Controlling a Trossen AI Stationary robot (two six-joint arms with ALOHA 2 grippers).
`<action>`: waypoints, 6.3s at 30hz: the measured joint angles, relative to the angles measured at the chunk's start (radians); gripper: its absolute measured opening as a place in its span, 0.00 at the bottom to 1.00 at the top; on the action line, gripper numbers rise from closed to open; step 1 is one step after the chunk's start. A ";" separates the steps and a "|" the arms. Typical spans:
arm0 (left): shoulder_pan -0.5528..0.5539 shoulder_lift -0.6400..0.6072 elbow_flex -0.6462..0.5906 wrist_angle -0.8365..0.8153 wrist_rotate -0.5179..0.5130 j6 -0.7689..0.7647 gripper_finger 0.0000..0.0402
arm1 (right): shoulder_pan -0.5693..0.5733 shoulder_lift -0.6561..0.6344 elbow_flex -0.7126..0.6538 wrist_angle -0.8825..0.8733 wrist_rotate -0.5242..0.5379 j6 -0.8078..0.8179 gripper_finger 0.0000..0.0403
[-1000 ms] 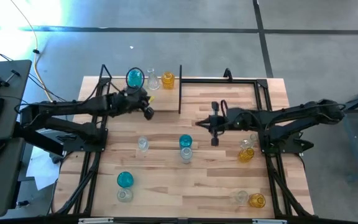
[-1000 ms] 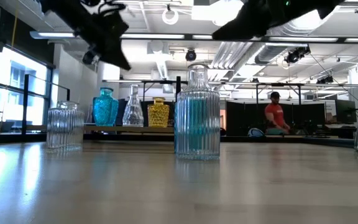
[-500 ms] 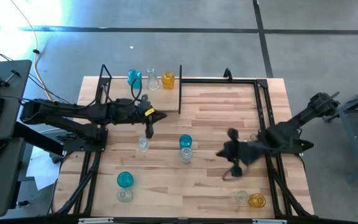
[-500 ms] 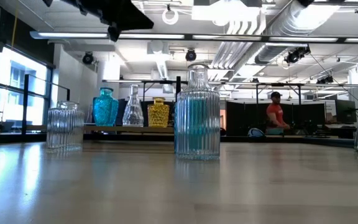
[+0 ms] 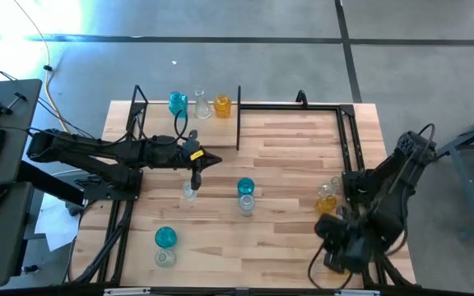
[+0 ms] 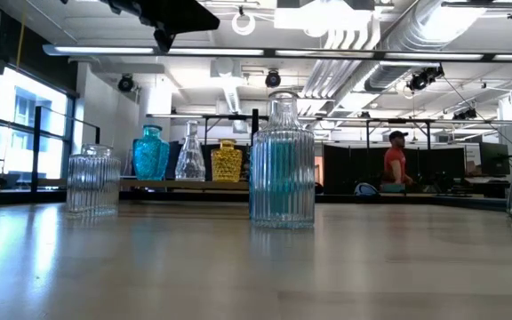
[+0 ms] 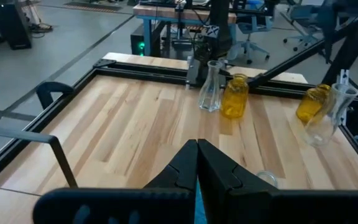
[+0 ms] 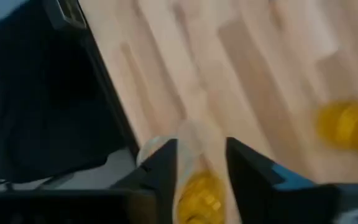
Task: Sort vases onto shelf
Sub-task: Put the transparent vase on the shelf
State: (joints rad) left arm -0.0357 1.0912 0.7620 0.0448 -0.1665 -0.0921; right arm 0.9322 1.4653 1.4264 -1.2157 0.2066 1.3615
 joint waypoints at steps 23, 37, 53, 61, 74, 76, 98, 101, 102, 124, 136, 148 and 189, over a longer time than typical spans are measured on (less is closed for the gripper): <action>0.004 0.003 0.000 -0.024 0.000 0.014 0.00 | -0.055 0.146 -0.102 0.100 -0.250 0.054 0.48; -0.007 0.089 0.001 0.021 0.066 -0.029 0.00 | -0.156 0.146 -0.084 0.136 -0.288 -0.218 0.04; -0.004 0.269 0.001 0.232 0.327 0.041 0.01 | -0.366 0.145 0.190 -0.059 -0.312 -0.547 0.02; -0.025 0.291 0.001 0.248 0.323 0.024 0.08 | -0.226 0.174 0.191 -0.055 -0.287 -0.304 0.25; -0.089 0.284 0.000 0.243 0.310 0.018 0.12 | -0.218 0.294 0.089 0.017 -0.290 -0.314 0.39; -0.091 0.284 0.000 0.243 0.310 0.018 0.12 | -0.232 0.302 0.089 0.017 -0.289 -0.342 0.35; -0.089 0.284 0.000 0.192 0.318 0.148 0.12 | -0.388 0.327 0.223 -0.086 -0.380 -0.711 0.00; -0.092 0.284 0.000 0.193 0.325 0.145 0.12 | -0.422 0.327 0.300 -0.140 -0.369 -0.767 0.00; -0.096 0.284 0.000 0.193 0.335 0.140 0.12 | -0.433 0.327 0.332 -0.164 -0.365 -0.788 0.00; -0.223 0.576 0.226 0.489 0.308 -0.080 0.59 | -0.547 0.327 0.554 -0.192 -0.260 -1.169 0.00; -0.205 0.700 0.384 0.430 0.363 -0.112 0.61 | -0.546 0.327 0.554 -0.159 -0.243 -1.187 0.00; -0.199 0.700 0.411 0.429 0.374 -0.089 0.61 | -0.574 0.327 0.554 -0.126 -0.233 -1.226 0.00; -0.180 0.716 0.411 0.354 0.381 0.001 0.40 | -0.584 0.327 0.642 -0.099 -0.108 -1.263 0.31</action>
State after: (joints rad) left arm -0.2161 1.8072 1.1729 0.3984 0.2145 -0.0914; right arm 0.3486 1.7924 2.0688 -1.3144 0.0984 0.0988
